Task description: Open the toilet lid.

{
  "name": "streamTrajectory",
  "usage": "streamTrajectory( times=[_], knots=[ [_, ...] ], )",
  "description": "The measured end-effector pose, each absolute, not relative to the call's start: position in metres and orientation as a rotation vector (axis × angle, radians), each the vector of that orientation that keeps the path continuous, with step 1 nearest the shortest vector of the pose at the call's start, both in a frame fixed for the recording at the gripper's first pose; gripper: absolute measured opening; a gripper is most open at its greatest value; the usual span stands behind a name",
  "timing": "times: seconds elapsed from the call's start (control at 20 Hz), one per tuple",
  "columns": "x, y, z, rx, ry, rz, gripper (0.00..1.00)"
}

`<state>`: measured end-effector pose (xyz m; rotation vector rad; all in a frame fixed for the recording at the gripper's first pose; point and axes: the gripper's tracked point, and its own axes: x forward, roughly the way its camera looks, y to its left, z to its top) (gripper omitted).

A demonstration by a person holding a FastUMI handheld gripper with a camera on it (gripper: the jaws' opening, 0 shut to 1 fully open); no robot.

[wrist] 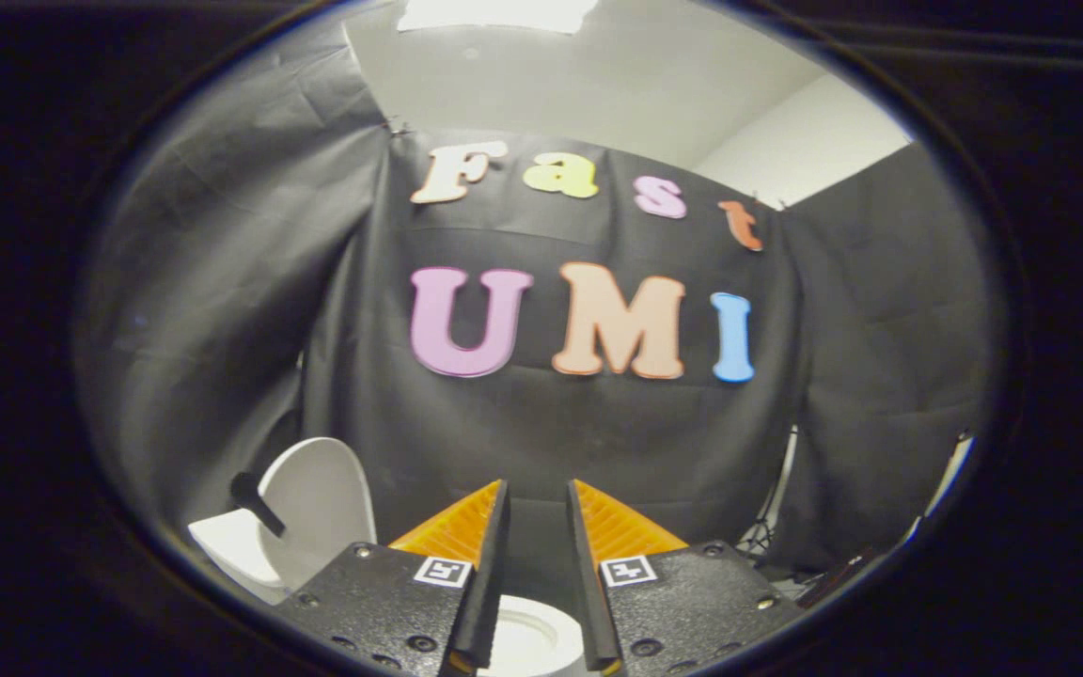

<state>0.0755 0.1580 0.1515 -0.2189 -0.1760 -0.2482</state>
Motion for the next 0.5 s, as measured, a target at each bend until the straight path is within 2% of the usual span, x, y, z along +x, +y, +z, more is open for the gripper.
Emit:
streamTrajectory(
  times=[0.5],
  knots=[
    [0.021, 0.003, 0.15, -0.167, -0.095, -0.466, 0.37]
  ],
)
